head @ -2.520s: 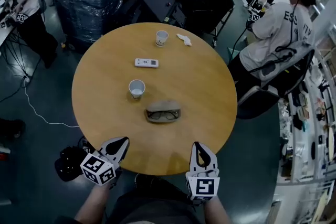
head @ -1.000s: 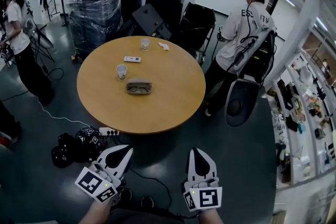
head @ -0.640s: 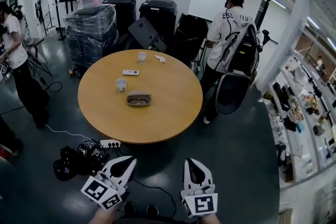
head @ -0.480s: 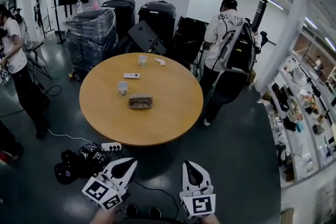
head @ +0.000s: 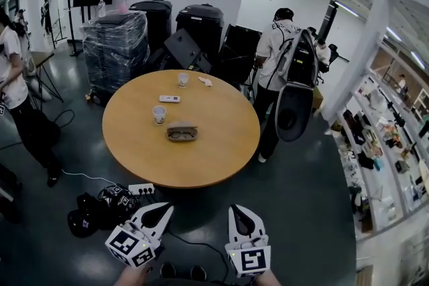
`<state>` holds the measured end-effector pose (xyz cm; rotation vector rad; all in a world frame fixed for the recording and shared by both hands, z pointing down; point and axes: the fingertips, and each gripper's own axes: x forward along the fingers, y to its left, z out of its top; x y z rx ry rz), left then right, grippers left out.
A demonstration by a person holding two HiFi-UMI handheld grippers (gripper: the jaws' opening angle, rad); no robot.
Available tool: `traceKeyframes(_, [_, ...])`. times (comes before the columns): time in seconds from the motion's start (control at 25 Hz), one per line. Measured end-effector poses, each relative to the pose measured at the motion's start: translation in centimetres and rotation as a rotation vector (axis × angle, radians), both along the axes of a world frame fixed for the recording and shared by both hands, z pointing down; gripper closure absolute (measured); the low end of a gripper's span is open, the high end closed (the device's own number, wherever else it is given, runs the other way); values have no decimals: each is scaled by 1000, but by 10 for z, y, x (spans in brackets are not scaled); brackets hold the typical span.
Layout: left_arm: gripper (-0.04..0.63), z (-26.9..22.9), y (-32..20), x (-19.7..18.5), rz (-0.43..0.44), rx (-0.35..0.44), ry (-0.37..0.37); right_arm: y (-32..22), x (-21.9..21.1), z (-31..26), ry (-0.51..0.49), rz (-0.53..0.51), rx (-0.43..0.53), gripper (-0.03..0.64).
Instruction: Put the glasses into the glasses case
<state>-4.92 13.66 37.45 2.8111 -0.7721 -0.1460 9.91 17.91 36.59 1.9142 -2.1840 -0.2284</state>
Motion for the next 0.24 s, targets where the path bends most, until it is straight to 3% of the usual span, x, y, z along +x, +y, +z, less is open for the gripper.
traceKeyframes(0.24, [589, -2, -11, -6, -13, 1, 27, -6, -10, -1, -12, -9, -3, 630])
